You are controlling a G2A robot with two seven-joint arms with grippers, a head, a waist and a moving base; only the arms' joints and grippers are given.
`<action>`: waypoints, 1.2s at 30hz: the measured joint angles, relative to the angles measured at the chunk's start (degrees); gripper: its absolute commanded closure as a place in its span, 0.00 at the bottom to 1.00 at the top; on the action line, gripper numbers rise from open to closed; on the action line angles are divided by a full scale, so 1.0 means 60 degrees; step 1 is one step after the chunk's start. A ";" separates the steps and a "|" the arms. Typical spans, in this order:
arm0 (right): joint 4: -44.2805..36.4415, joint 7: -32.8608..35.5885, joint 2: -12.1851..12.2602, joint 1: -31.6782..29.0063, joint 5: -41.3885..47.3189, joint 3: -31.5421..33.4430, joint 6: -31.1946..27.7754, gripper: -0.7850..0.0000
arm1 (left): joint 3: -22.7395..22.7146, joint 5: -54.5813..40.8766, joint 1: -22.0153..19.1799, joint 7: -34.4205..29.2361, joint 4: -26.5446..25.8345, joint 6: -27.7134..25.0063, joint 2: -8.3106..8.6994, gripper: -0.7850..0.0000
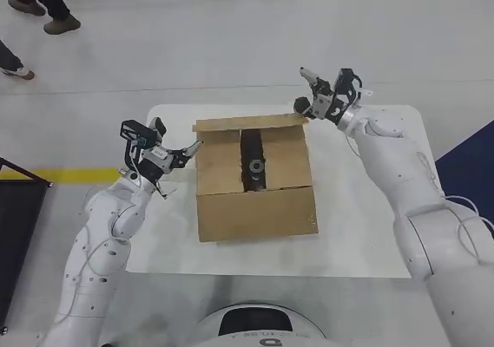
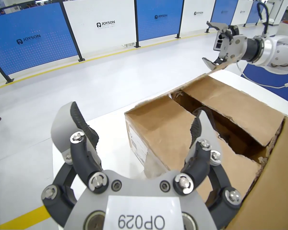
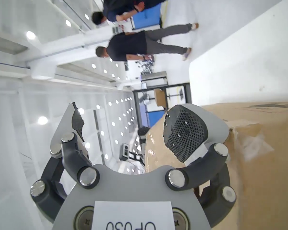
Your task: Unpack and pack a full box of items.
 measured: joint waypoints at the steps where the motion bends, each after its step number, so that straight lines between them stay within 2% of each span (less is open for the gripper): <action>1: -0.0048 0.0112 -0.0008 0.0008 -0.0231 -0.0085 -0.0035 0.00 | 0.0000 0.0000 0.0000 0.0000 0.0000 0.0000 0.0000 0.00; 11: -0.0505 0.0448 -0.0045 -0.0043 -0.0897 -0.0292 -0.0539 0.00 | 0.0000 0.0000 0.0000 0.0000 0.0000 0.0000 0.0000 0.00; 20: -0.1036 0.1734 0.0110 -0.0197 -0.1486 -0.0369 -0.1177 0.00 | 0.0000 0.0000 0.0000 0.0000 0.0000 0.0000 0.0000 0.00; 30: -0.1107 0.1673 0.0140 -0.0198 -0.1677 -0.0396 -0.1138 0.00 | -0.0014 0.0031 0.0001 -0.0012 -0.0030 -0.0012 0.0016 0.00; 32: -0.1107 0.1673 0.0140 -0.0198 -0.1677 -0.0395 -0.1138 0.00 | -0.0139 0.0598 0.0162 0.0214 -0.0244 -0.0218 0.0126 0.00; 36: -0.1107 0.1674 0.0140 -0.0198 -0.1677 -0.0395 -0.1139 0.00 | -0.0643 0.3003 0.0821 0.1690 -0.0300 -0.1234 0.0377 0.00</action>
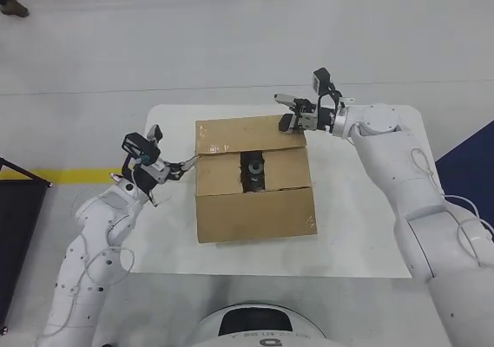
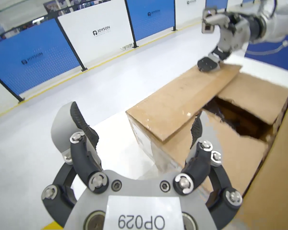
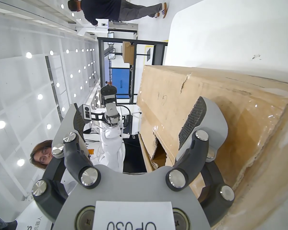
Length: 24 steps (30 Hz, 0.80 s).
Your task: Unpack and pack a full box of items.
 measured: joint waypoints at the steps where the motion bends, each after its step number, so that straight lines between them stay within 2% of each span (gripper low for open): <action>1: 0.0000 0.0000 0.0000 0.0000 0.0000 0.0000 0.0000 0.00 | -0.0141 0.0578 0.0198 0.0451 0.0033 -0.0246 0.0071 0.00; 4: 0.0000 0.0000 0.0000 0.0000 0.0000 0.0000 0.0000 0.00 | -0.0385 0.1651 0.0660 0.1699 0.0005 -0.0839 0.0236 0.00; 10: 0.0000 0.0000 0.0000 0.0000 0.0000 0.0000 0.0000 0.00 | -0.0913 0.3440 0.1368 0.4139 0.0190 -0.1490 0.0580 0.00; 17: 0.0000 0.0000 0.0000 0.0000 0.0000 0.0000 0.0000 0.00 | -0.0884 0.6131 0.1517 0.4861 0.0173 -0.1555 0.0945 0.00; 24: 0.0000 0.0000 0.0000 0.0000 0.0000 0.0000 0.0000 0.00 | 0.0072 0.6420 0.0967 0.5175 -0.0052 -0.1299 0.0976 0.00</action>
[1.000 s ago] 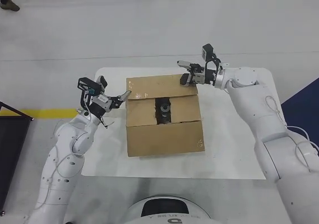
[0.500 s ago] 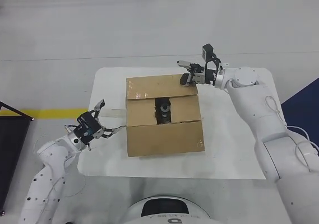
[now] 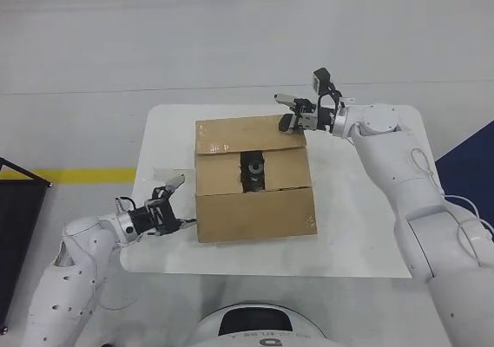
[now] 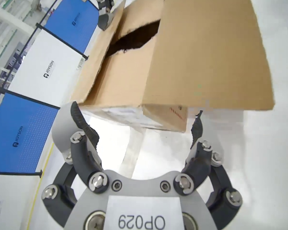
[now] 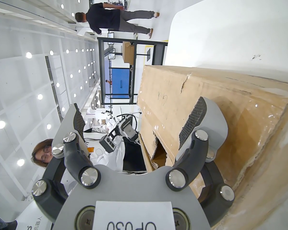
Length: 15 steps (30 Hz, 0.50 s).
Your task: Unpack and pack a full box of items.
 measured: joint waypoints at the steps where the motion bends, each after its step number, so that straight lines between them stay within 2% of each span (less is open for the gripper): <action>1: 0.0000 0.0000 0.0000 0.0000 0.0000 0.0000 0.0000 0.00 | 0.0132 -0.0300 -0.0092 0.0229 0.0072 0.0087 -0.0016 0.00; 5: 0.0000 0.0000 0.0000 0.0000 0.0000 0.0000 0.0000 0.00 | 0.0196 -0.1436 -0.0351 0.0764 0.0418 0.0304 -0.0041 0.00; 8: 0.0000 0.0000 0.0000 0.0000 0.0000 0.0000 0.0000 0.00 | 0.0016 -0.2307 -0.0525 0.0606 0.0661 0.0517 -0.0061 0.00; 11: 0.0000 0.0000 0.0000 0.0000 0.0000 0.0000 0.0000 0.00 | 0.0013 -0.2835 -0.0680 -0.0295 0.0569 0.1081 -0.0120 0.00; 15: 0.0000 0.0000 0.0000 0.0000 0.0000 0.0000 0.0000 0.00 | 0.0424 -0.3978 -0.1100 -0.1700 0.0729 0.1404 -0.0275 0.00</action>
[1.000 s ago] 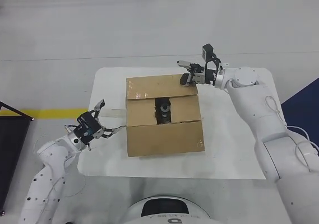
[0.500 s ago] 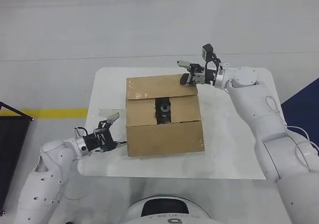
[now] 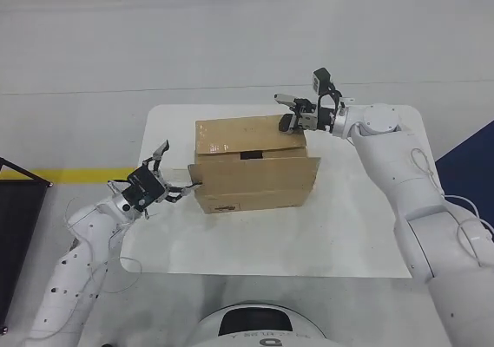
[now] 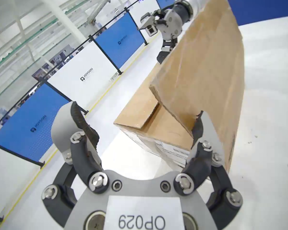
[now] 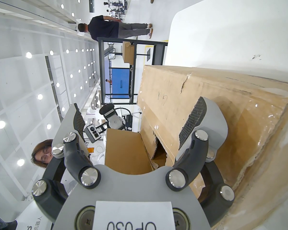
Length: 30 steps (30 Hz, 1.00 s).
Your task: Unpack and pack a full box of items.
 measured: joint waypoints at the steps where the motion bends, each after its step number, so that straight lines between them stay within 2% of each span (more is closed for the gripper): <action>1: 0.0000 0.0000 0.0000 0.0000 0.0000 0.0000 0.0000 0.00 | 0.0189 -0.0229 -0.0209 -0.0557 0.0165 0.0185 -0.0057 0.00; 5: 0.0000 0.0000 0.0000 0.0000 0.0000 0.0000 0.0000 0.00 | 0.0924 -0.0640 -0.0792 -0.1887 0.0576 0.0549 -0.0220 0.00; 10: 0.0000 0.0000 0.0000 0.0000 0.0000 0.0000 0.0000 0.00 | 0.1538 -0.0426 -0.1212 -0.2567 0.0898 0.0964 -0.0321 0.00; 15: -0.0221 0.0047 0.0010 -0.0145 0.0093 0.0036 -0.0097 0.00 | 0.1820 -0.0652 -0.1454 -0.2563 0.0934 0.1049 -0.0380 0.00; 19: -0.1251 0.1423 0.0294 -0.0757 0.0763 0.0541 -0.0176 0.00 | 0.1907 -0.0727 -0.1491 -0.2613 0.0884 0.1105 -0.0391 0.00; 23: -0.2036 0.2223 0.0629 -0.1223 0.0301 0.0807 0.0238 0.00 | 0.1925 -0.0916 -0.1516 -0.2568 0.0905 0.1210 -0.0403 0.00; 25: -0.2475 0.2257 0.0757 -0.1475 -0.0085 0.0840 0.0640 0.00 | 0.1884 -0.1149 -0.1534 -0.2477 0.0897 0.1281 -0.0412 0.00; 30: -0.3496 0.1428 0.0927 -0.1942 -0.0919 0.0829 0.1683 0.00 | 0.1426 -0.1839 -0.1389 -0.2250 0.0781 0.1576 -0.0385 0.00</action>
